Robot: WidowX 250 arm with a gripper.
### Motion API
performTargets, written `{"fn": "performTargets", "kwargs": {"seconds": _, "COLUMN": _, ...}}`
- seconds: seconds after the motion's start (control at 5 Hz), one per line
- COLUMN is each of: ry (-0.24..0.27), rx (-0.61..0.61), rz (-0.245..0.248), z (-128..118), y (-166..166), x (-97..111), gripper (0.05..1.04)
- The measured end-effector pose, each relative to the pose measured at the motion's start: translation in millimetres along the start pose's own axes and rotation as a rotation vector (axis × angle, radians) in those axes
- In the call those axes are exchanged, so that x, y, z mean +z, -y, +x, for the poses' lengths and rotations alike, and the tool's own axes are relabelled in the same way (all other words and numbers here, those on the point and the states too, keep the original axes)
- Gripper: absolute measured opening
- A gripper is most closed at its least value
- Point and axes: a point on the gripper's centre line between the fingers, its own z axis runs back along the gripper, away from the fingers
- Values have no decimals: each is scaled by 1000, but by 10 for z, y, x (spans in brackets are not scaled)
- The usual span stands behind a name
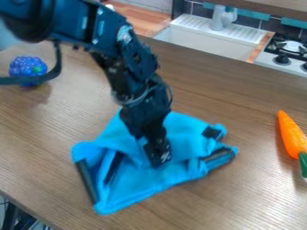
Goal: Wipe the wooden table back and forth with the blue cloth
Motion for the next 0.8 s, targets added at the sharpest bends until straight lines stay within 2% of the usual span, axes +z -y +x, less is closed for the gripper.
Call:
{"fn": "performTargets", "kwargs": {"seconds": 0.2, "ry": 8, "rx": -35, "rz": -6, "z": -197, "y": 187, "x": 65, "gripper": 998}}
{"fn": "performTargets", "kwargs": {"seconds": 0.4, "ry": 10, "rx": -29, "rz": 7, "z": -152, "y": 152, "x": 44, "gripper": 1001}}
{"fn": "performTargets", "kwargs": {"seconds": 0.8, "ry": 19, "rx": 99, "rz": 46, "z": 485, "y": -380, "x": -132, "gripper": 1001}}
